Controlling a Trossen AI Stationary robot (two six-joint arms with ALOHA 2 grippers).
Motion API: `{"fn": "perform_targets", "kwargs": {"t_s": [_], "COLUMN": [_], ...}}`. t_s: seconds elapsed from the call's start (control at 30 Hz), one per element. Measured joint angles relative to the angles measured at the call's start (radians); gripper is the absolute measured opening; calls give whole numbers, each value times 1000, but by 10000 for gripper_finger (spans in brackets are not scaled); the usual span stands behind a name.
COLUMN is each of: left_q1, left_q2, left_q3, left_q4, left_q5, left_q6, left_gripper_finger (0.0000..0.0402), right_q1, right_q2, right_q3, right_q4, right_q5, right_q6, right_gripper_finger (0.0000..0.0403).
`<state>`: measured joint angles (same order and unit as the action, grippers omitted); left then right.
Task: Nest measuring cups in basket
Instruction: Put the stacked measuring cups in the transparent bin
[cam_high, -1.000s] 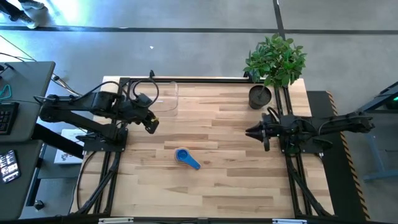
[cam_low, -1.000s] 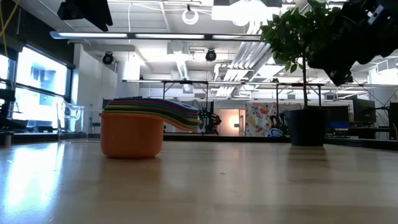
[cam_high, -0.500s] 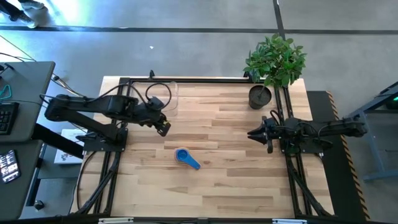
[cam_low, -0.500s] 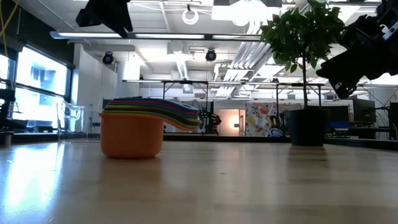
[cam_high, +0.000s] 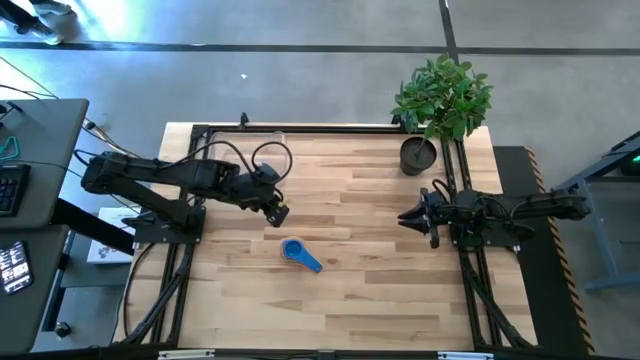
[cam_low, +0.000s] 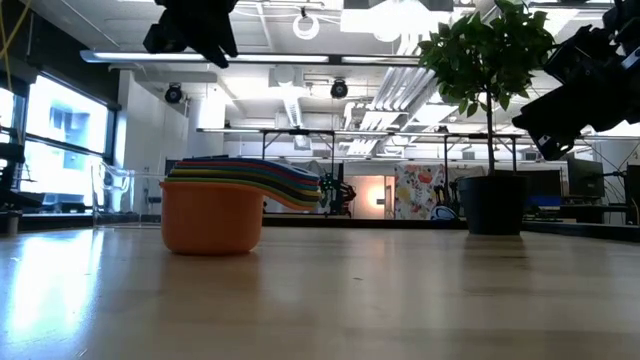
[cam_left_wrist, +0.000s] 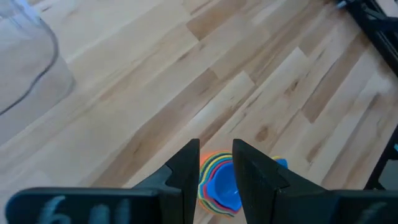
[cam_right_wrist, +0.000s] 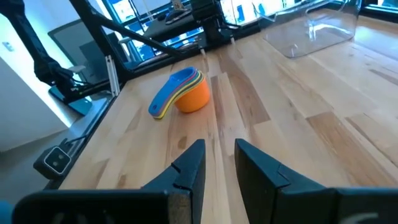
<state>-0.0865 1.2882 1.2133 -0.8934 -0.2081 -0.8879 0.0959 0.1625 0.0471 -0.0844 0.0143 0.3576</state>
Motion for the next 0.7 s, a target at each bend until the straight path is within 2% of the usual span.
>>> {"fn": "perform_targets", "kwargs": {"t_s": [0.4, 0.7], "left_q1": [-63, -93], "left_q2": [21, 24], "left_q3": [-1, 0], "left_q4": [95, 153], "left_q5": [1, 15], "left_q6": [-8, 228], "left_gripper_finger": [85, 85], "right_q1": [0, 0], "right_q2": [28, 28], "right_q3": [0, 0], "right_q4": [-1, -1], "right_q5": [10, 10], "right_q6": [0, 1], "right_gripper_finger": [78, 78]}}
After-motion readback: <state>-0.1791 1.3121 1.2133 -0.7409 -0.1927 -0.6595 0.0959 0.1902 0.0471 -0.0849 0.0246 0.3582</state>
